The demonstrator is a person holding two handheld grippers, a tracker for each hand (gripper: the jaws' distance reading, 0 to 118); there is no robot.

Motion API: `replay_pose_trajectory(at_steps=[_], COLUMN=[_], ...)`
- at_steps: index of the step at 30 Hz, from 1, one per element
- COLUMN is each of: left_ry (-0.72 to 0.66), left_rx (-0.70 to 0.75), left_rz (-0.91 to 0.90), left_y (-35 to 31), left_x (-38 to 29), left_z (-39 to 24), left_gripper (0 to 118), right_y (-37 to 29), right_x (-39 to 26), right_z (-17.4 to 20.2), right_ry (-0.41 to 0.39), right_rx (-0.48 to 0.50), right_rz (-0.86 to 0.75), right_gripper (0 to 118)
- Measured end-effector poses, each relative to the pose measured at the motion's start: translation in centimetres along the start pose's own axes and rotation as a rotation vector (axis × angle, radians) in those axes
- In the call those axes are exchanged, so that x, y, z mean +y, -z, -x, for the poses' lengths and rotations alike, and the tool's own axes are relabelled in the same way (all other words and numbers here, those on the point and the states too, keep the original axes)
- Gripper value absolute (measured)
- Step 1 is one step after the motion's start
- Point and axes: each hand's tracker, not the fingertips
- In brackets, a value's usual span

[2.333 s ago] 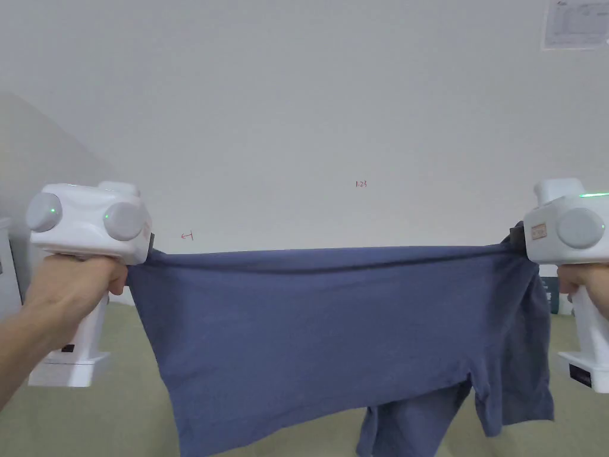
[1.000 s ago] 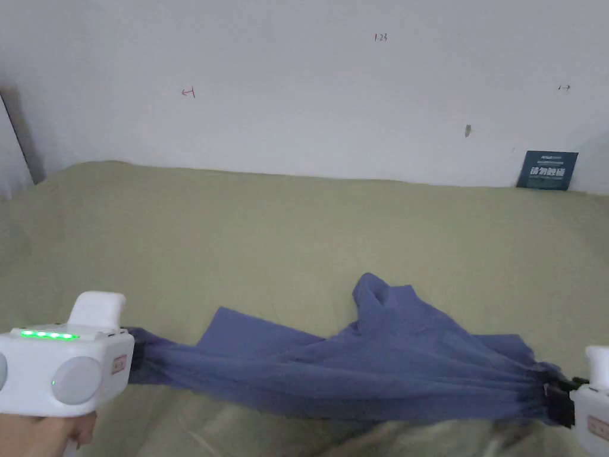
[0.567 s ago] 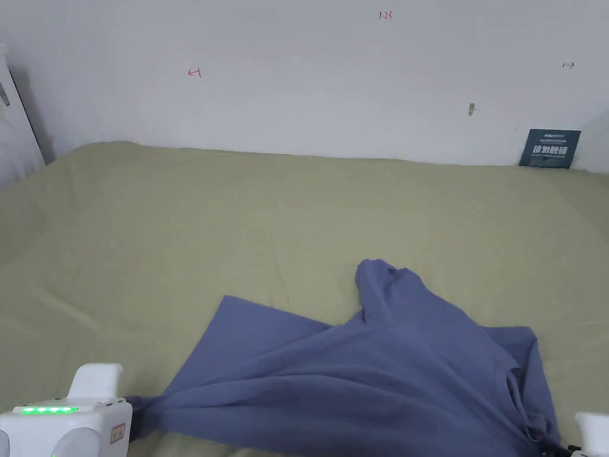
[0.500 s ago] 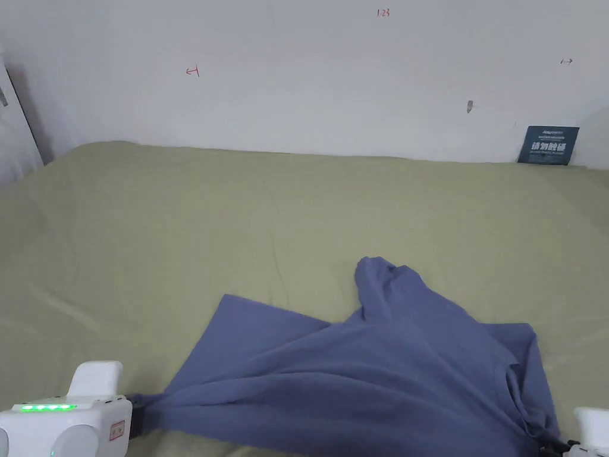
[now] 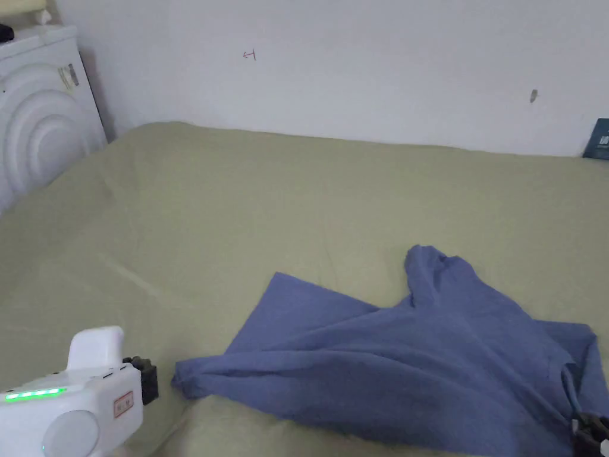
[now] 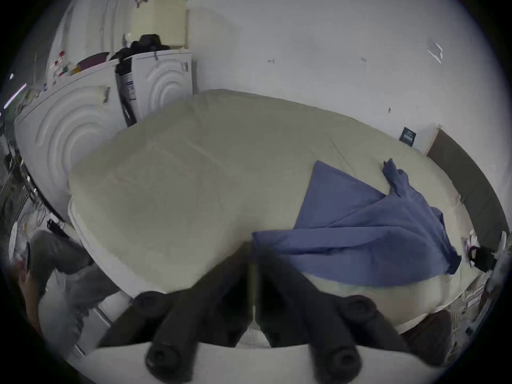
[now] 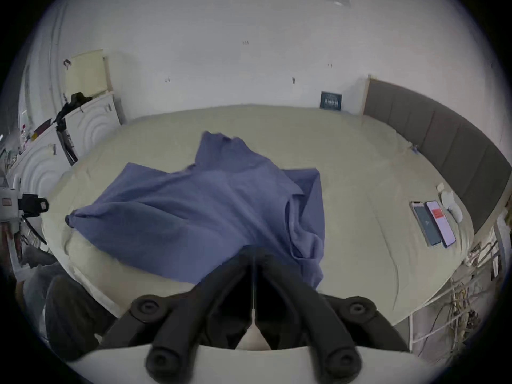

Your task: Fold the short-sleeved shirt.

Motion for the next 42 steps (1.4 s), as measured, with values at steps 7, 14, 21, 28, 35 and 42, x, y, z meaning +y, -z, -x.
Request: replay_pose_trajectory(at_steps=[7,14,21,28,35,42], left_ry=[0.04,0.104,0.214,0.204,0.269,0.222], left_rx=[-0.029,-0.037,0.039,-0.019,-0.021,-0.051], left_rz=[0.047,0.095,0.252,0.319,0.316,0.31], left_y=[2.1,7.1,14.1,14.0,14.6,13.5], left_x=[-0.6,3.6,5.0,3.0,2.6,2.6], left_z=[0.7,-0.6,-2.1,-3.3,-3.8,-4.0], left_gripper=[0,57,105,4,4,4], right_y=[-0.4,0.9,1.4,3.3,8.8,18.8], right_x=[-1.1,-1.3,-1.4,-1.3,4.3,12.1], right_z=[2.4,3.1,3.3,2.9,0.4,-2.5], right_ry=[-0.033,-0.038,-0.029,-0.039,0.01,-0.016], right_rx=[0.027,0.052,0.075,0.078,0.083,0.055], right_rz=[-0.033,-0.007,0.014,0.042,0.044,0.091], right_gripper=[0,0,0,0,0,0])
